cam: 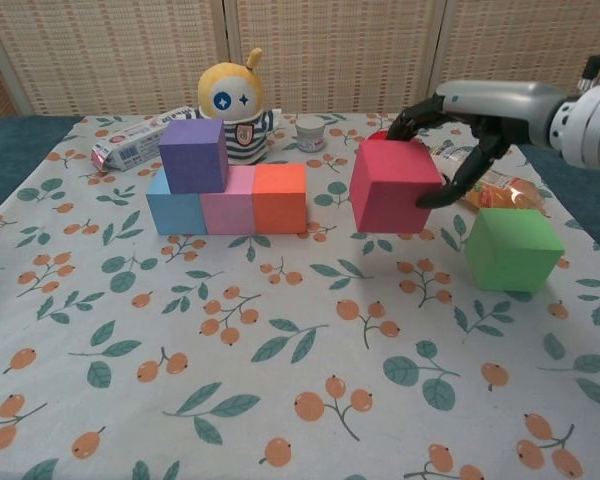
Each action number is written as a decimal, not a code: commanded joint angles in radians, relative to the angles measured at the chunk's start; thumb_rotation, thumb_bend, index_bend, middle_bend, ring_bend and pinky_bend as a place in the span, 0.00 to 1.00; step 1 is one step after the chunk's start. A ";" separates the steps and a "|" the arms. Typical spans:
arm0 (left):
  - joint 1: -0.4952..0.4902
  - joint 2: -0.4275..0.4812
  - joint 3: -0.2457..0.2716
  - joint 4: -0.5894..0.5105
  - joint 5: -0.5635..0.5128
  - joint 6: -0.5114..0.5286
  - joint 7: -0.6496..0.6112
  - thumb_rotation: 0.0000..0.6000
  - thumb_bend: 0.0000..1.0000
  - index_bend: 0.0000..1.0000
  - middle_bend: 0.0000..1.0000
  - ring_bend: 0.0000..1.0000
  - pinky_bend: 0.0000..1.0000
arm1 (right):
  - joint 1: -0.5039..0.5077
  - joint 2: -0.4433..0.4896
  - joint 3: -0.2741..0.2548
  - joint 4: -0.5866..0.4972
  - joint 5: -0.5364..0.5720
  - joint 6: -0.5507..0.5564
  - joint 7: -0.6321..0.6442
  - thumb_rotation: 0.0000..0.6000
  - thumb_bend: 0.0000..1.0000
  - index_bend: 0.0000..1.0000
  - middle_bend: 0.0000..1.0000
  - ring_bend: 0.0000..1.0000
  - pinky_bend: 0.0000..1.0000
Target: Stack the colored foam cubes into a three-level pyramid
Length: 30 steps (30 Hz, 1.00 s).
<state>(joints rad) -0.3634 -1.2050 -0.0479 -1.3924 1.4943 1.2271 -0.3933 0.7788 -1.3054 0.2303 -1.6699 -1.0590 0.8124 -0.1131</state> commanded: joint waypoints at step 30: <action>-0.001 -0.052 0.011 -0.063 0.065 0.067 0.124 1.00 0.32 0.22 0.16 0.08 0.15 | 0.483 -0.220 0.042 0.496 0.436 -0.342 -0.022 1.00 0.13 0.40 0.27 0.04 0.00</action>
<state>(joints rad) -0.3640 -1.2561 -0.0374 -1.4561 1.5587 1.2939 -0.2687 1.2469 -1.5116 0.2821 -1.1871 -0.6390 0.4753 -0.1248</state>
